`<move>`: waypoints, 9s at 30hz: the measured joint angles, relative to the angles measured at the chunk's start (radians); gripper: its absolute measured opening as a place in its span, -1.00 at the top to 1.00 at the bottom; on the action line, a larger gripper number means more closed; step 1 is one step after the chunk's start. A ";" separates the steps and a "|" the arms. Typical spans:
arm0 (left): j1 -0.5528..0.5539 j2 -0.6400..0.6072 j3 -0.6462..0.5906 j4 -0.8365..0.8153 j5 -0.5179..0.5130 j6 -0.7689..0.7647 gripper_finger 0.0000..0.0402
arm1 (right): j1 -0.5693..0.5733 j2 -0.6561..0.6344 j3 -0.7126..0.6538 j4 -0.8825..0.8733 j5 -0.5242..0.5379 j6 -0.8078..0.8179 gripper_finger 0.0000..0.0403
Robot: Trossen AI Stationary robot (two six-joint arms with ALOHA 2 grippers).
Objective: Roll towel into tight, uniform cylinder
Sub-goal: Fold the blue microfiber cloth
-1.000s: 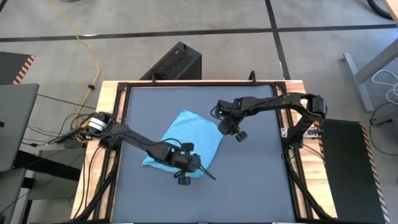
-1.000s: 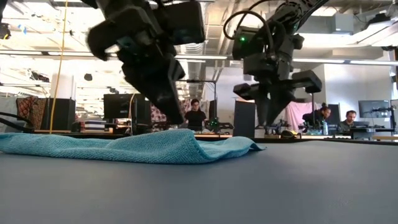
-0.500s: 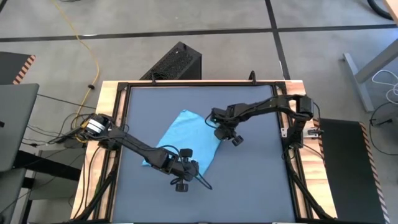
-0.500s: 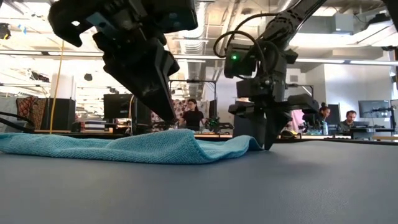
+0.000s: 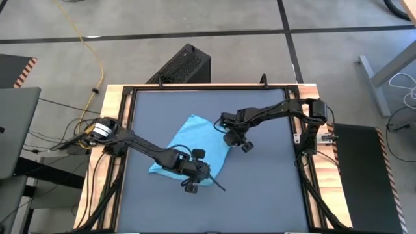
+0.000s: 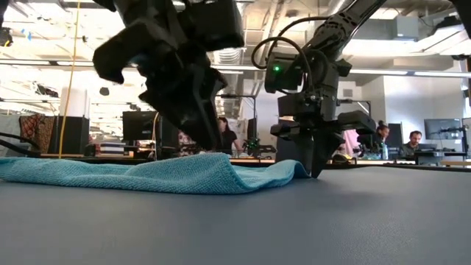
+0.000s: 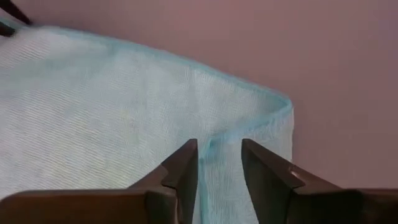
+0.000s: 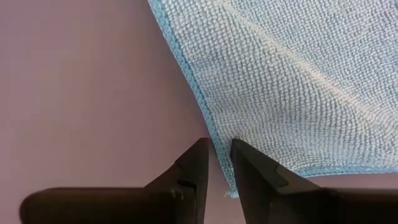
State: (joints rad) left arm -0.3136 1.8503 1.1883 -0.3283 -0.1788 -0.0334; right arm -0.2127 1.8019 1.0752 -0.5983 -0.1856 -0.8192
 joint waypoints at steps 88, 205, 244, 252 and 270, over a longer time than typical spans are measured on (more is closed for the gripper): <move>-0.546 -0.326 -0.002 -0.517 -0.685 -1.111 1.00 | 0.163 -0.258 0.070 -0.487 -0.200 0.824 0.95; -0.135 -0.635 0.119 -0.013 -0.813 -0.109 1.00 | 0.093 -0.485 0.610 -0.569 0.021 0.714 0.94; -0.334 -0.302 -0.614 0.803 -0.204 -0.859 1.00 | 0.332 -0.311 -0.078 -0.340 -0.138 1.028 0.94; -0.303 -0.539 -0.608 0.485 -0.510 -0.849 1.00 | 0.143 -0.311 -0.007 -0.339 -0.039 0.848 0.94; -0.076 -0.579 -0.608 0.020 -0.408 -0.972 1.00 | -0.187 -0.151 -0.005 -0.161 0.117 0.606 0.92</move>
State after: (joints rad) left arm -0.3892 1.2711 0.5800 -0.3082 -0.5867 -1.0055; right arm -0.3996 1.6510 1.0706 -0.7595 -0.0681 -0.2132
